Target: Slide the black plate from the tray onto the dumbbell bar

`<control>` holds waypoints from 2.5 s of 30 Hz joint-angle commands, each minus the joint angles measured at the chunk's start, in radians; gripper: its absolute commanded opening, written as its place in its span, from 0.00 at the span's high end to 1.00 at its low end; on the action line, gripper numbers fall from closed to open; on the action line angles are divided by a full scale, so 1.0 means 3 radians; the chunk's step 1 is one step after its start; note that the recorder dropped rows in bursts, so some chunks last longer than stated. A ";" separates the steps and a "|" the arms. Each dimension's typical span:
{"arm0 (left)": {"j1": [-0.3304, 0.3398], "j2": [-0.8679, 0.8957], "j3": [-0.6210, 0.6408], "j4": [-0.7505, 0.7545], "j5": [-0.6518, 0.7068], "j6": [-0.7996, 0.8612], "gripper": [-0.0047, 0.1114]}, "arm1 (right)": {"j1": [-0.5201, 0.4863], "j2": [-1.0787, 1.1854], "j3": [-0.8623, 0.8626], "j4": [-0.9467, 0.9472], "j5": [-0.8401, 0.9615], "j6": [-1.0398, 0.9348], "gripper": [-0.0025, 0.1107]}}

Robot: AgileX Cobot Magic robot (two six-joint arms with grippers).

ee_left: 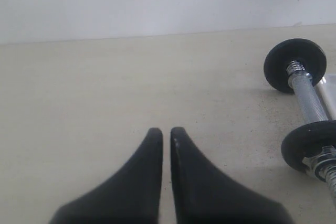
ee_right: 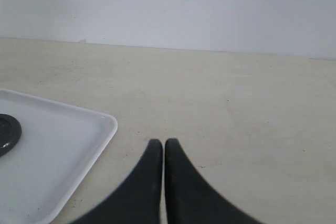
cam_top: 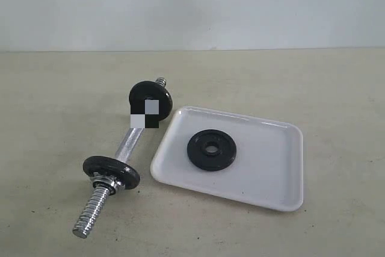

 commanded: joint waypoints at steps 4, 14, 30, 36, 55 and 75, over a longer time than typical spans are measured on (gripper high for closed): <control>0.0012 -0.0012 0.0008 0.0082 -0.0645 -0.0017 0.92 | 0.0012 -0.0014 -0.0001 -0.0023 -0.0040 -0.0018 0.98; 0.0012 -0.0012 0.0008 0.0082 -0.1691 -0.0017 0.92 | 0.0012 -0.0014 -0.0001 -0.0023 -0.0295 -0.0020 0.98; 0.0012 -0.0012 0.0008 0.0090 -0.3891 -0.0586 0.92 | 0.0012 -0.0014 -0.0001 0.0014 -0.3958 0.0256 0.98; 0.0012 -0.0012 0.0008 0.0111 -0.4091 -0.0586 0.92 | 0.0012 -0.0014 -0.0001 0.0256 -0.4111 0.0251 0.98; 0.0012 0.1426 -0.2914 0.0115 -0.3561 0.0191 0.92 | 0.0012 0.1402 -0.2612 0.0649 -0.4098 -0.0146 0.98; 0.0004 0.2321 -0.3615 0.3296 -0.1843 -0.2841 0.92 | 0.0012 0.2237 -0.3430 -0.0565 -0.1358 0.0500 0.98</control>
